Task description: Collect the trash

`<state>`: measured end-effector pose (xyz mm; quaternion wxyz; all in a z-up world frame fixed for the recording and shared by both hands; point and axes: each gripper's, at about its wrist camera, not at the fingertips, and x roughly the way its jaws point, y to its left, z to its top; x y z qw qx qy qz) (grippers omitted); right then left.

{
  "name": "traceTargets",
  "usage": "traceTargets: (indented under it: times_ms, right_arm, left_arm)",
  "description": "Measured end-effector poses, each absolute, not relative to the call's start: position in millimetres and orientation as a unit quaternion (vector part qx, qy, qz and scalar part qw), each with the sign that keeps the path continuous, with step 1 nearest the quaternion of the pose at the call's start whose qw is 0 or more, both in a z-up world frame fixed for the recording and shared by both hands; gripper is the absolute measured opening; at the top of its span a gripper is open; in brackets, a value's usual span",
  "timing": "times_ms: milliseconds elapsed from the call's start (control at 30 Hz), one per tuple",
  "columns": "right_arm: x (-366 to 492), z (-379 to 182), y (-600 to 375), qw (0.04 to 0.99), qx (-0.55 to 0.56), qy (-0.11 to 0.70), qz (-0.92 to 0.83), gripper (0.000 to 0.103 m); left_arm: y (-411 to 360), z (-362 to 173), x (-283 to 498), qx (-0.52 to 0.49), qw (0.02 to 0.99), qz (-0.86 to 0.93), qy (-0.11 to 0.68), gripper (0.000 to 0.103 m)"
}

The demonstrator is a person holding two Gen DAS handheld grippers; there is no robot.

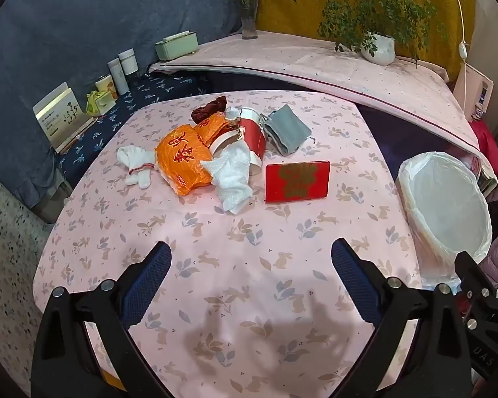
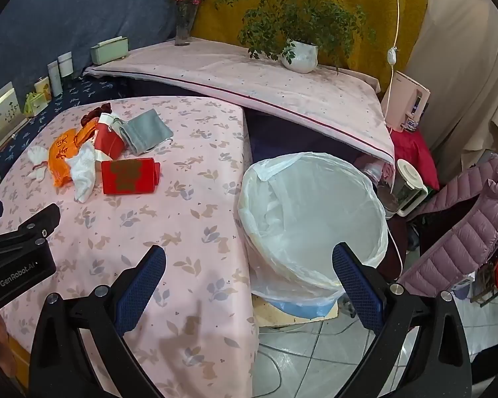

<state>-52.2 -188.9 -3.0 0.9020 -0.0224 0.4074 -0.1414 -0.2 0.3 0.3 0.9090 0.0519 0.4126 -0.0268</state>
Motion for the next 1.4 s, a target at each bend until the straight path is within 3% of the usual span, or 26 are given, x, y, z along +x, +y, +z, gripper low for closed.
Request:
traceTargets:
  times_ms: [1400]
  right_arm:
    - [-54.0,0.7,-188.1,0.905,-0.019,0.404,-0.134,0.096]
  left_arm:
    - [3.4,5.6,-3.4,0.049,0.909,-0.014,0.415,0.093]
